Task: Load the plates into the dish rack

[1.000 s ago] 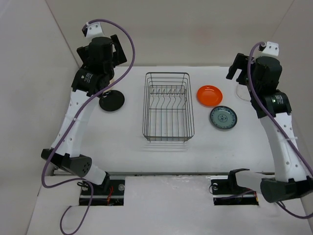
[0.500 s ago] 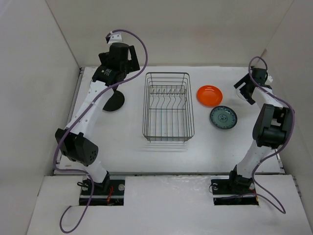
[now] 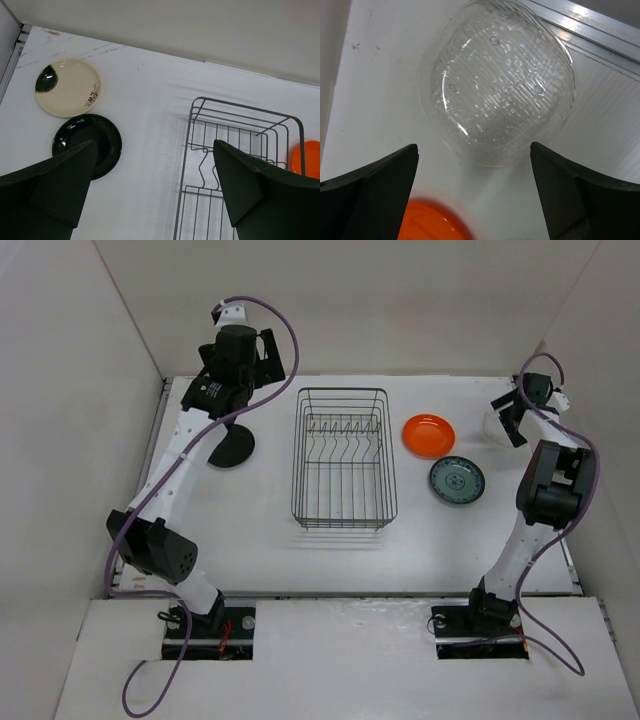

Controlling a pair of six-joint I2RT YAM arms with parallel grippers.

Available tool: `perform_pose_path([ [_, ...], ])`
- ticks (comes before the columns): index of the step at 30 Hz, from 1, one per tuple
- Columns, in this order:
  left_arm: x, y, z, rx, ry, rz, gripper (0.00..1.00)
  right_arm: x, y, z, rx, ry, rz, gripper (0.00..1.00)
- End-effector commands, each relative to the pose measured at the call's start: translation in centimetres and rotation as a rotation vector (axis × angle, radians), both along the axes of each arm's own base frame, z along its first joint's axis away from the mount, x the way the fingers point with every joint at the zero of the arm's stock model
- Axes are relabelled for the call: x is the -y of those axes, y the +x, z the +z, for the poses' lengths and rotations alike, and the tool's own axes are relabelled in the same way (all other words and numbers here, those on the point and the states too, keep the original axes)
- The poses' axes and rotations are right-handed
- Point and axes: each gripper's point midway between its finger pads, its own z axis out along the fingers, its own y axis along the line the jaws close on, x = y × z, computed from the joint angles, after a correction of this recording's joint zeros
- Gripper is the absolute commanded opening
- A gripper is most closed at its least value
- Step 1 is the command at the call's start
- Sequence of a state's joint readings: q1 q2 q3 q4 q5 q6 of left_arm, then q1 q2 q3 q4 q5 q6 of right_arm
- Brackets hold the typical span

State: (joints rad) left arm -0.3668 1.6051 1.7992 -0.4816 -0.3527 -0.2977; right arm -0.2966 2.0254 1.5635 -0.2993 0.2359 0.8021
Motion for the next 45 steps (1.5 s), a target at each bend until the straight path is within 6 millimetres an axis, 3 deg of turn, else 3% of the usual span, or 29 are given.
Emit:
perform_pose_path([
  [1,-0.7,-0.2,3.1,0.08,-0.054,-0.004,1.0,1.7,-0.7,-0.7,-0.039,0.006,-0.1,0.97],
  [8,-0.9,0.0,3.3,0.079,-0.057,-0.003,1.0,2.1,-2.2,-1.9,-0.041,0.047,-0.147,0.96],
  [14,-0.9,0.0,3.3,0.079,-0.057,-0.003,1.0,2.1,-2.5,-5.4,-0.099,0.086,-0.152,0.87],
  [16,-1.0,-0.3,3.7,0.089,-0.06,-0.004,1.0,2.2,-2.3,-5.3,-0.102,0.087,-0.152,0.83],
  [20,-1.2,-0.3,3.7,0.09,-0.049,0.002,1.0,2.3,-1.9,-5.2,-0.105,0.094,-0.159,0.74],
  [24,-1.9,-0.1,3.7,0.089,-0.052,0.01,1.0,2.3,-2.0,-6.2,-0.144,0.104,-0.16,0.55],
  [26,-2.3,0.0,3.7,0.089,-0.06,0.023,1.0,2.3,-1.9,-5.9,-0.154,0.107,-0.16,0.53],
  [29,-2.5,0.1,3.7,0.088,-0.063,0.022,1.0,2.2,-2.2,-6.6,-0.189,0.111,-0.154,0.4],
  [33,-2.9,0.2,3.7,0.089,-0.063,0.031,1.0,2.1,-2.1,-6.4,-0.187,0.118,-0.148,0.32],
  [34,-2.9,0.2,3.7,0.089,-0.063,0.031,1.0,2.0,-2.4,-7.1,-0.207,0.123,-0.149,0.24],
  [36,-2.9,0.2,3.7,0.089,-0.063,0.031,1.0,2.1,-2.0,-6.4,-0.196,0.121,-0.148,0.19],
  [37,-2.9,0.2,3.7,0.089,-0.063,0.031,1.0,2.0,-2.4,-7.1,-0.218,0.127,-0.149,0.0],
  [43,-2.9,0.2,3.7,0.089,-0.063,0.031,1.0,2.0,-2.4,-7.1,-0.232,0.13,-0.149,0.0],
  [45,-3.1,0.2,3.7,0.09,-0.06,0.04,1.0,1.8,-2.3,-5.8,-0.194,0.129,-0.142,0.0],
])
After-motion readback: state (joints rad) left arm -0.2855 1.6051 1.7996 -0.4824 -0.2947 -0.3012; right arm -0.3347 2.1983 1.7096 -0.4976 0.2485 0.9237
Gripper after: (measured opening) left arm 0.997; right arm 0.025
